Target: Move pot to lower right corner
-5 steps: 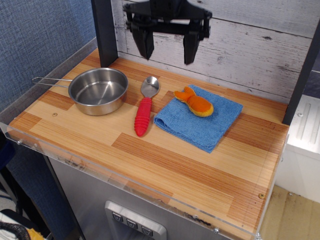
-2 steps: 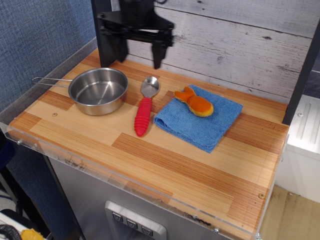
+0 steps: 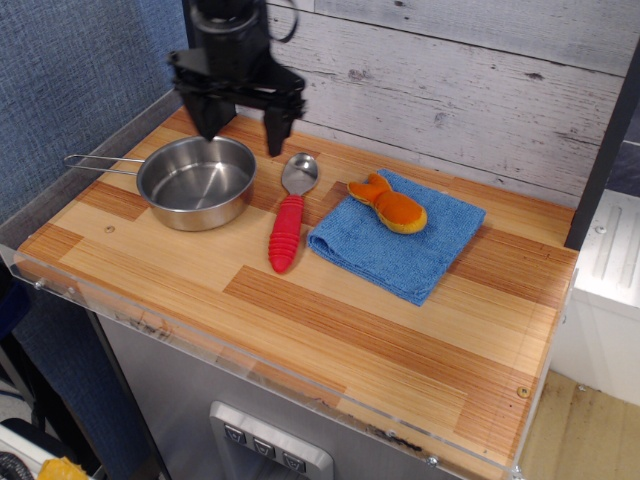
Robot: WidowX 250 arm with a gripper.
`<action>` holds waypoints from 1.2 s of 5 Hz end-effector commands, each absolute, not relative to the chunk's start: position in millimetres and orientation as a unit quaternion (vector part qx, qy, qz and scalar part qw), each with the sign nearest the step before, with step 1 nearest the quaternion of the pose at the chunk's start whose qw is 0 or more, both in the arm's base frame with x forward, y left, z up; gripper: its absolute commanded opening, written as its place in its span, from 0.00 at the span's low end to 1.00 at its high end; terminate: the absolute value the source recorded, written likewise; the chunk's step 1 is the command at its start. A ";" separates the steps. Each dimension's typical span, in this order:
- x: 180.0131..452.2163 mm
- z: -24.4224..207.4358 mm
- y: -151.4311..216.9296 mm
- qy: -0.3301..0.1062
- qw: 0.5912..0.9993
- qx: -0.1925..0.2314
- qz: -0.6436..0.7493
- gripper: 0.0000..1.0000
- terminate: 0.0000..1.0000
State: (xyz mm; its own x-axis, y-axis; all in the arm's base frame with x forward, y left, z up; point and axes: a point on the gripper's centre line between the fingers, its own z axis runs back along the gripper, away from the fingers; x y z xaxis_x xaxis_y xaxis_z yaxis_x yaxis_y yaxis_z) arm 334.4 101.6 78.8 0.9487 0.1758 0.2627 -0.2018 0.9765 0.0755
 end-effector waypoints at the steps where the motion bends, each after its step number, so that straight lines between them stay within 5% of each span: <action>1: 323.6 48.5 122.0 -0.107 0.987 0.059 0.107 1.00 0.00; 3: 323.0 32.7 116.3 -0.081 0.992 0.047 0.090 1.00 0.00; 4: 323.4 32.6 116.6 -0.085 0.991 0.048 0.087 0.00 0.00; 6: 324.1 38.9 119.4 -0.100 0.989 0.046 0.097 0.00 0.00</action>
State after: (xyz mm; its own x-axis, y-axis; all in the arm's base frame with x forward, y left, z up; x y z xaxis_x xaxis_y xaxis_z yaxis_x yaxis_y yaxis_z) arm 320.5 112.5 20.8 0.9704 0.1867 0.1534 -0.1976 0.9785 0.0592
